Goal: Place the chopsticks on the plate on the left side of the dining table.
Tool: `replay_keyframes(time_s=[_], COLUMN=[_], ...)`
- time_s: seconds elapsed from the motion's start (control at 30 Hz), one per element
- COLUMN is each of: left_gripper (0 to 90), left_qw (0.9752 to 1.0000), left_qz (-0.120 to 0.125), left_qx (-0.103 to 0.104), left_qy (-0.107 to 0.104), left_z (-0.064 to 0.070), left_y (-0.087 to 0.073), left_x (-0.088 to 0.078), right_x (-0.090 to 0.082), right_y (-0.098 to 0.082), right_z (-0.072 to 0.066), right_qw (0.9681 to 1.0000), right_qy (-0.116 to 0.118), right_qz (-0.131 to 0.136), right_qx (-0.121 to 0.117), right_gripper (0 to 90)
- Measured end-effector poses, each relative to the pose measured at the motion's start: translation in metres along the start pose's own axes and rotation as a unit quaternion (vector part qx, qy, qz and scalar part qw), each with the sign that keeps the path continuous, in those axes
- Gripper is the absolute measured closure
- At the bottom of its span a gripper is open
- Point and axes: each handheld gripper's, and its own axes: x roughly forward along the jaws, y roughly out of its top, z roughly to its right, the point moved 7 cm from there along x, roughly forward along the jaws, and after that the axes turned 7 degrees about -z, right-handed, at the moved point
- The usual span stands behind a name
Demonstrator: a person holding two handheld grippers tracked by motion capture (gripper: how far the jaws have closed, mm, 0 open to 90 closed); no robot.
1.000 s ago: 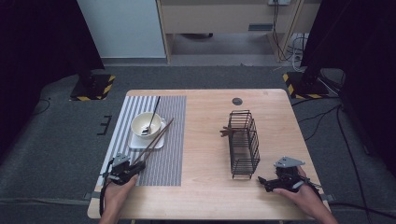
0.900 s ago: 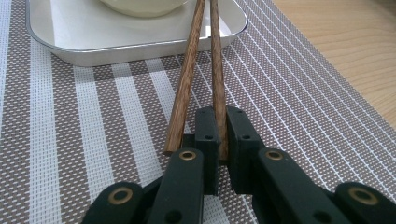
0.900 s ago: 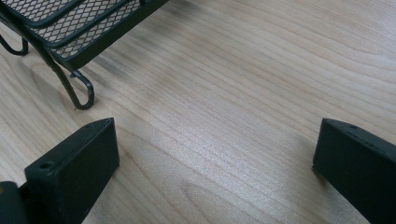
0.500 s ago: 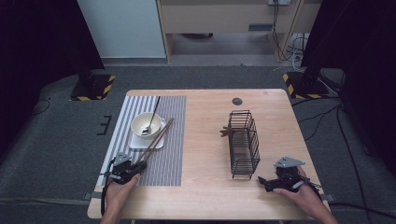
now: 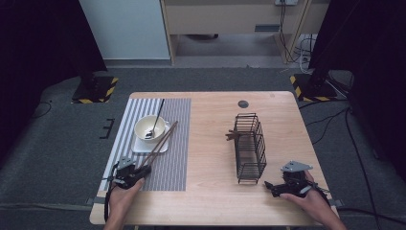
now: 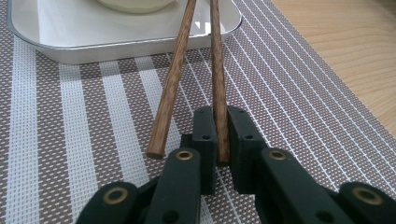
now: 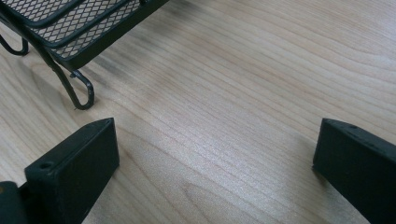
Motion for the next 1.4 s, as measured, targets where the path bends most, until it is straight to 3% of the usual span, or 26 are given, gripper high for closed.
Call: replay_keyframes(time_s=[0.73,1.17,1.4], left_gripper=[84.0,83.5,84.0], left_qw=[0.9999,0.9999,0.9998], left_qz=[0.001,0.012,0.006], left_qx=[-0.005,0.008,0.004], left_qy=[0.010,0.009,0.019], left_z=[0.0012,0.0037,0.0010], left_y=[0.0032,0.0055,0.0048], left_x=[-0.0007,-0.0021,-0.0029], right_x=[0.0000,0.0000,0.0000], right_y=[0.0001,0.0000,0.0000], right_z=[0.0001,0.0000,0.0001], right_qw=[1.0000,1.0000,1.0000], right_qy=[0.000,0.000,0.000], right_qz=[0.000,0.000,0.000], right_qx=[-0.001,0.000,0.000], right_gripper=[0.2,0.2,0.2])
